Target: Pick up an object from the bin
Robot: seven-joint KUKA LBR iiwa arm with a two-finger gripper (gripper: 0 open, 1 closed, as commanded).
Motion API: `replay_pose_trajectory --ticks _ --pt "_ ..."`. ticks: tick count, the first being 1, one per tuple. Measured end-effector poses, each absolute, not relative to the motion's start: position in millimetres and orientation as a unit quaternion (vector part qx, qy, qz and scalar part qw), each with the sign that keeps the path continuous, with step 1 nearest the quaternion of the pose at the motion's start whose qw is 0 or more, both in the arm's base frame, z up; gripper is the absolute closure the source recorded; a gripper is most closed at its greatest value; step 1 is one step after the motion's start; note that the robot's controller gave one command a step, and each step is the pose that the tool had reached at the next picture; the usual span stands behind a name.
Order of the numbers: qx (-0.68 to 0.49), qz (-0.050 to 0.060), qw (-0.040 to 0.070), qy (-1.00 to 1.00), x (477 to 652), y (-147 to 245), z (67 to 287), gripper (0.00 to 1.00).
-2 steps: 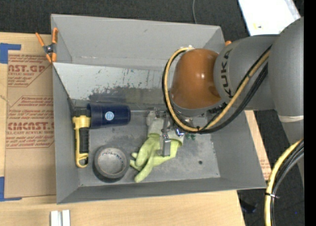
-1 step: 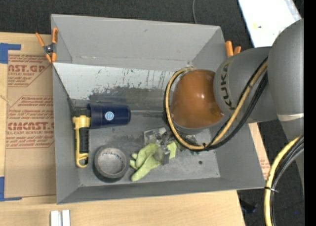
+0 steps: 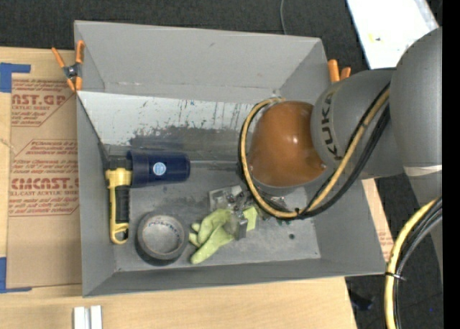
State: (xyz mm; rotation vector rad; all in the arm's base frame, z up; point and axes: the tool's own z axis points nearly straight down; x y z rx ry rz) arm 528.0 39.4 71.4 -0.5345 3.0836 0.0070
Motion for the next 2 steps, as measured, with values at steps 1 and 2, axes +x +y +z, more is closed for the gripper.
replay_pose_trajectory --ticks 1,2 --pt "-0.144 0.003 0.003 0.990 538.5 39.7 147.3 1.00" --pt "-0.155 0.003 0.001 0.988 540.5 46.6 215.2 1.00"
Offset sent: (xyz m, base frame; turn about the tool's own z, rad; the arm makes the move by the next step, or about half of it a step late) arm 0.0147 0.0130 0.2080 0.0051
